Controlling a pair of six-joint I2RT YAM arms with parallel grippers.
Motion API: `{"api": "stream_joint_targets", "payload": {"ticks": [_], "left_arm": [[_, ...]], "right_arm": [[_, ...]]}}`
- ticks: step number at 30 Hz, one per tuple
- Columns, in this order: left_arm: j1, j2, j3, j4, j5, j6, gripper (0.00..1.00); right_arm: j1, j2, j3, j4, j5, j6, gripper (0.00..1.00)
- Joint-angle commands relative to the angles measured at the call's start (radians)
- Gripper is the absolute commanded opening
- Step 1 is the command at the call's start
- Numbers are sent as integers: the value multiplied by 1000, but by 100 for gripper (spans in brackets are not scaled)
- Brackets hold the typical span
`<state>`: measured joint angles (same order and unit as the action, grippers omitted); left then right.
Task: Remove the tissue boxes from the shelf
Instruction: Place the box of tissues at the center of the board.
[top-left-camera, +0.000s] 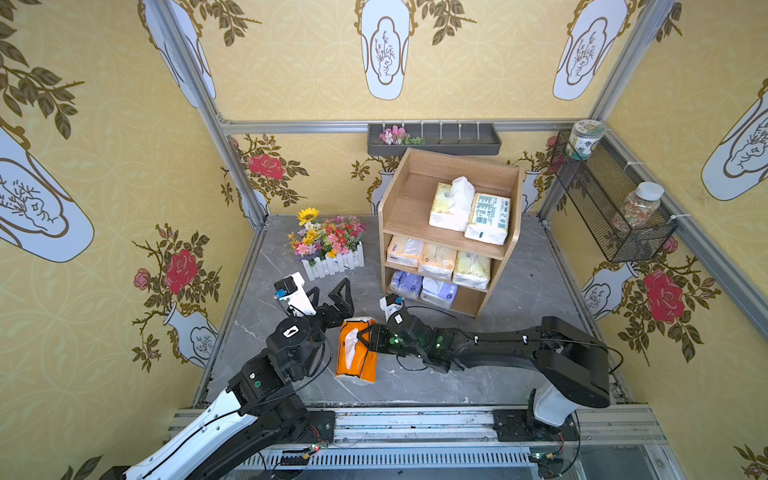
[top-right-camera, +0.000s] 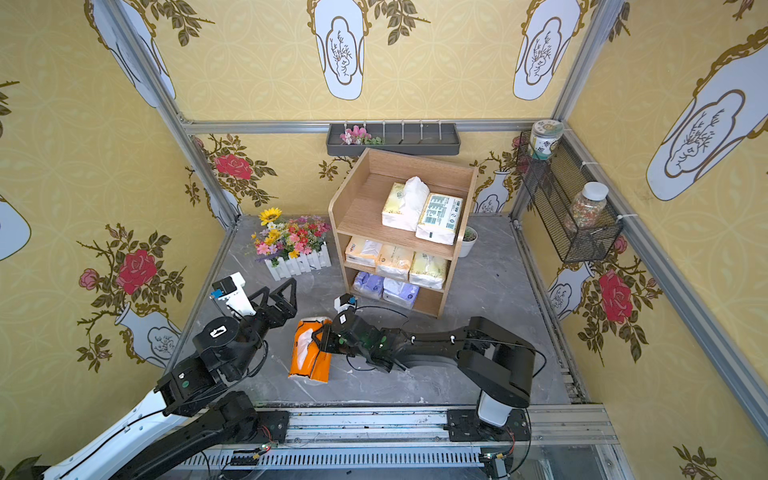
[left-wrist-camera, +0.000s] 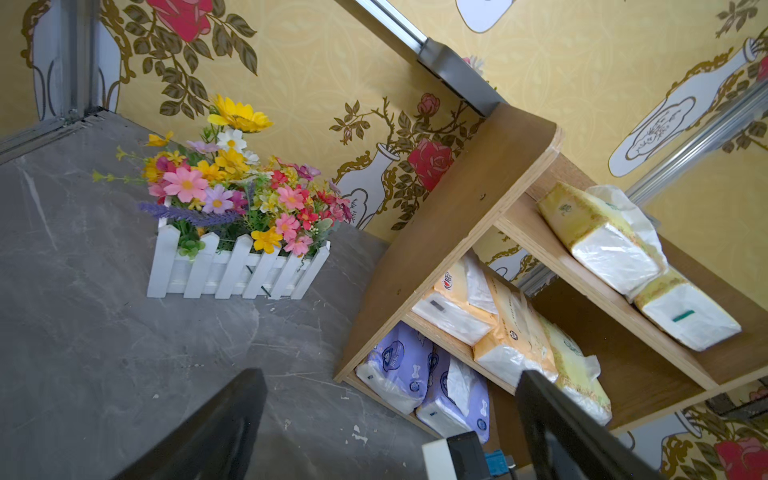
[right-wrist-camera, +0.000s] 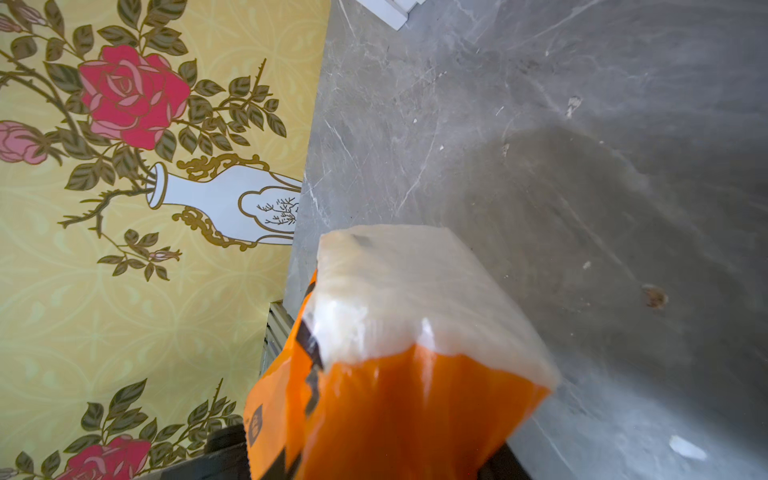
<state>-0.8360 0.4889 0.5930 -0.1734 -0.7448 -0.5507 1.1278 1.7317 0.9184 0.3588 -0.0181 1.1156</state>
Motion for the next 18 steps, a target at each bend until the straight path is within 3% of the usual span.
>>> {"api": "stream_joint_targets", "payload": {"ticks": [1,14,18], "left_arm": [[2,-29,-28,-25,-44,-82,100],[2,-64,-46,-82,-41,-111,100],[2,-56,-44,-80,-30,-111,100]], "right_arm": [[-5,74,42,132,-47,39,45],[-56,240,67,161,-91,32,48],[-66,242,74,80,-70,-8,53]]}}
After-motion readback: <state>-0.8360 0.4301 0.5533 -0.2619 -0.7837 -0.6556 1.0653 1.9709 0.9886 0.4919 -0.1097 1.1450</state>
